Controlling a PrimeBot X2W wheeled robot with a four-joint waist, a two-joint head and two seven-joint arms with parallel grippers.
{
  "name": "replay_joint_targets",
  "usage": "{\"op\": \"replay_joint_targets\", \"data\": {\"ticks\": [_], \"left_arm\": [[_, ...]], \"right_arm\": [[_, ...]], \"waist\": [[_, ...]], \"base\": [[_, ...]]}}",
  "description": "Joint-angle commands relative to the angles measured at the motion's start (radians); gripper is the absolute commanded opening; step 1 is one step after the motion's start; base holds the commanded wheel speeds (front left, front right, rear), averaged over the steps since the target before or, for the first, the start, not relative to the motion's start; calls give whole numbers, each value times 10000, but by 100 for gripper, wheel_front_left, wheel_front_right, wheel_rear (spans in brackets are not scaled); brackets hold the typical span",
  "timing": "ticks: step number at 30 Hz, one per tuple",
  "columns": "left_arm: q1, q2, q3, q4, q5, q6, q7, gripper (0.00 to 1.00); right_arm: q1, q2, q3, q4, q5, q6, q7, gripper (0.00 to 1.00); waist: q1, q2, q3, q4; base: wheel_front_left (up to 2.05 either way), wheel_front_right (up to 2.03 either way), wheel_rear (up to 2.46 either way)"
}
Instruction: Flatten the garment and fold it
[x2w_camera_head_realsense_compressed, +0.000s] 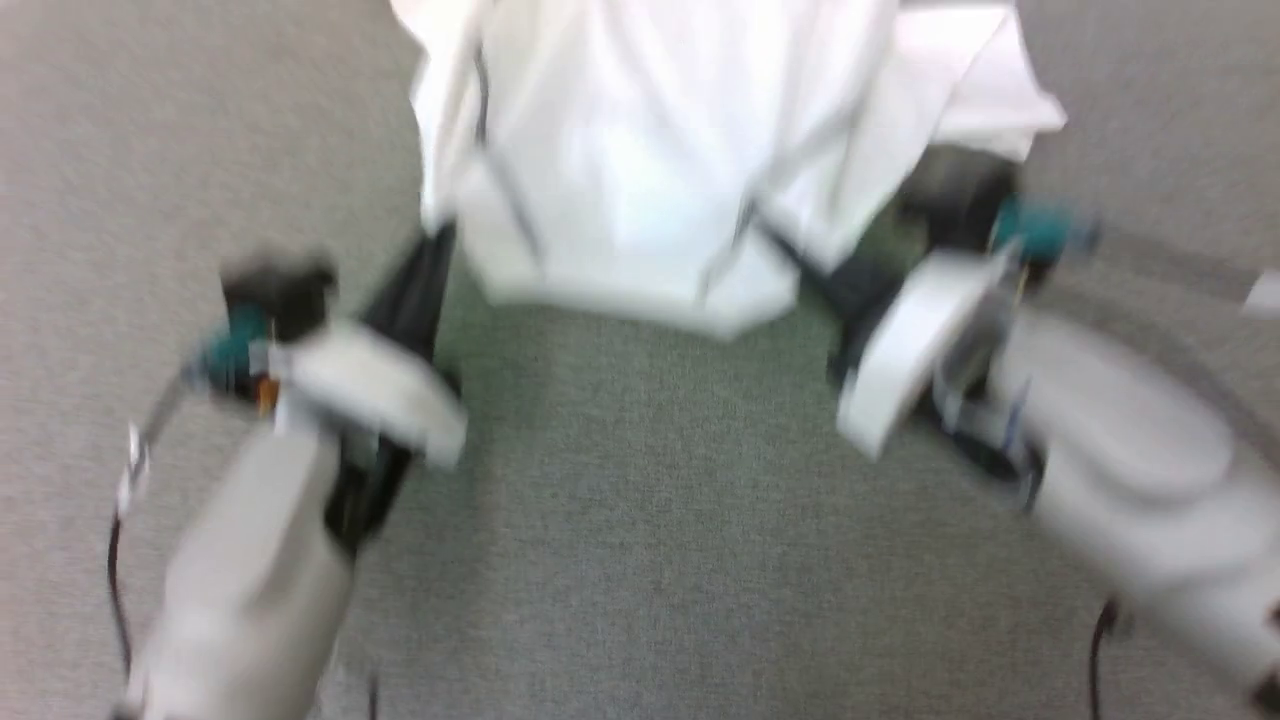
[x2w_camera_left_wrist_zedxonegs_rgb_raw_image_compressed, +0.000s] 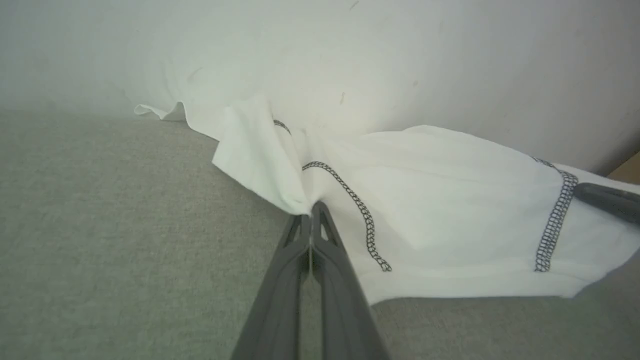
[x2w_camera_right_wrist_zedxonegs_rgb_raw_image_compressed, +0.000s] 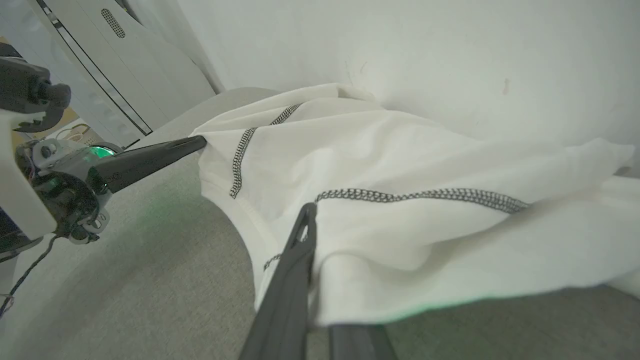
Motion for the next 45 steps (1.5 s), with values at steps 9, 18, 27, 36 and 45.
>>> {"op": "replay_joint_targets", "data": {"ticks": [9,18,27,36,45], "left_arm": [[3769,980,-28,-1562,145,499,336,0],[6017,1718,-737,-3309,-273,1038,2587,0],[7386,1975,-1340,-4381,-851,1426,4244,0],[8046,2248,-1626,-4679,-1211,1647,5160,0],[7843,1949,-1490,-4408,-1338,1587,4737,100]], "right_arm": [[3062,-608,1153,-1276,1562,-13,474,0],[5261,-1754,906,-1595,3134,-13,2364,0],[6429,-2806,194,-1392,3267,-13,3723,0],[7639,-2640,-509,-1333,3254,-13,4924,0],[8004,-2227,-1931,-935,2400,-13,5177,100]], "waist": [[3,0,-2829,292],[3,0,-3844,426],[3,0,-4198,327],[3,0,-4419,347],[3,0,-4436,320]], "base": [[0,0,0],[0,0,0],[0,0,0],[0,0,0],[0,0,0]]}}
